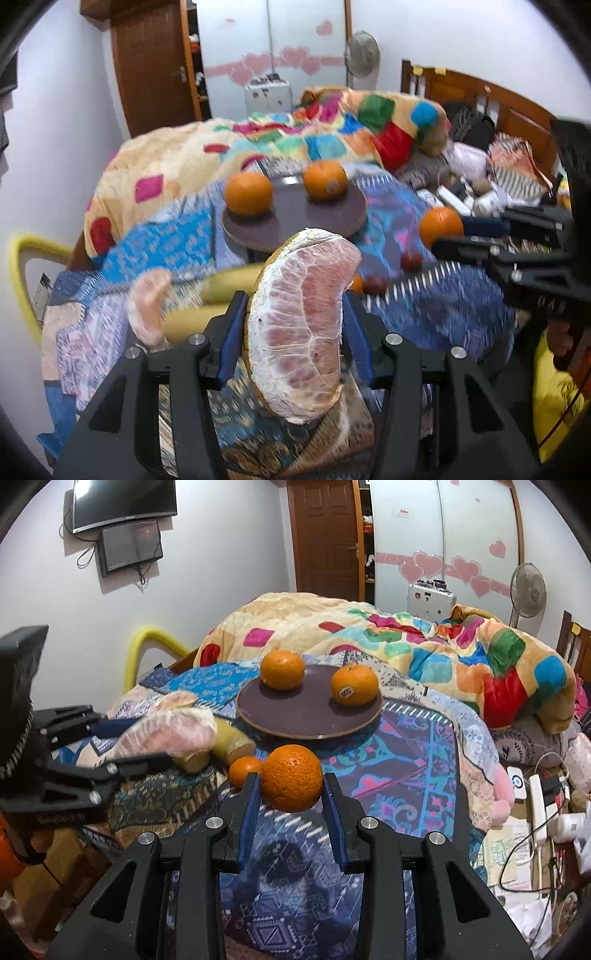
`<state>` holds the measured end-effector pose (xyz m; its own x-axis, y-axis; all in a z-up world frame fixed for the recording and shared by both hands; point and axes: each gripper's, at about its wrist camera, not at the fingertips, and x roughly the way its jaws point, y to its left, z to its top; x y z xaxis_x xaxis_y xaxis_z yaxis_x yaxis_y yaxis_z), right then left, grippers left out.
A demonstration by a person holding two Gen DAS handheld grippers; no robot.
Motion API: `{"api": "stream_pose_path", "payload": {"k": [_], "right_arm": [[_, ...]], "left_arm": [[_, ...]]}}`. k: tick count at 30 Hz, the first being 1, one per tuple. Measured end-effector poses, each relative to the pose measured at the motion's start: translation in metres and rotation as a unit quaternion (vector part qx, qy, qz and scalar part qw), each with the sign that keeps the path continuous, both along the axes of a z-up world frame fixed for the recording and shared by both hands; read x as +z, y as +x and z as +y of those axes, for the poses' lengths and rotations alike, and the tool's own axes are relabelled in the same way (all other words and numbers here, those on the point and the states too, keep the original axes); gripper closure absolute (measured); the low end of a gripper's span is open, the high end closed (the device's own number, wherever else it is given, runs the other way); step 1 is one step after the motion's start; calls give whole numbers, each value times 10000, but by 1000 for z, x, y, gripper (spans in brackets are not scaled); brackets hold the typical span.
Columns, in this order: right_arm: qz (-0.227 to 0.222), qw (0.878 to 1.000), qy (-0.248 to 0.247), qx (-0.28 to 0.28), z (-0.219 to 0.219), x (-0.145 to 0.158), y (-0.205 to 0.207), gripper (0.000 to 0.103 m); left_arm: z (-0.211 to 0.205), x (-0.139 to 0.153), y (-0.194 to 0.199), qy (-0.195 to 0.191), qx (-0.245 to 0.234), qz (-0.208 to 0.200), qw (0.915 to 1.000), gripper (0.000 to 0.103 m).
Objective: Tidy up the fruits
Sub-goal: 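Carry the pomelo segment onto the plate with the left tool while the right tool places the tangerine there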
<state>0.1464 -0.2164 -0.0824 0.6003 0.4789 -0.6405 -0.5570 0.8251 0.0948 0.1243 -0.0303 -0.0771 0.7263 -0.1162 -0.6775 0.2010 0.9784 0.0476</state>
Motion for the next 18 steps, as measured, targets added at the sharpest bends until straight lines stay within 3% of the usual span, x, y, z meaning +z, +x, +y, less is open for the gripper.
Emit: {"api": "stream_pose_path", "payload": {"k": [7, 18], "right_arm": [[-194, 9998, 55, -69, 4, 13, 22, 72], [-291, 9994, -54, -196, 18, 11, 69, 72]], "left_arm": [[3, 21, 27, -88, 101, -248, 9996, 52], [0, 17, 88, -76, 166, -274, 9995, 52]]}}
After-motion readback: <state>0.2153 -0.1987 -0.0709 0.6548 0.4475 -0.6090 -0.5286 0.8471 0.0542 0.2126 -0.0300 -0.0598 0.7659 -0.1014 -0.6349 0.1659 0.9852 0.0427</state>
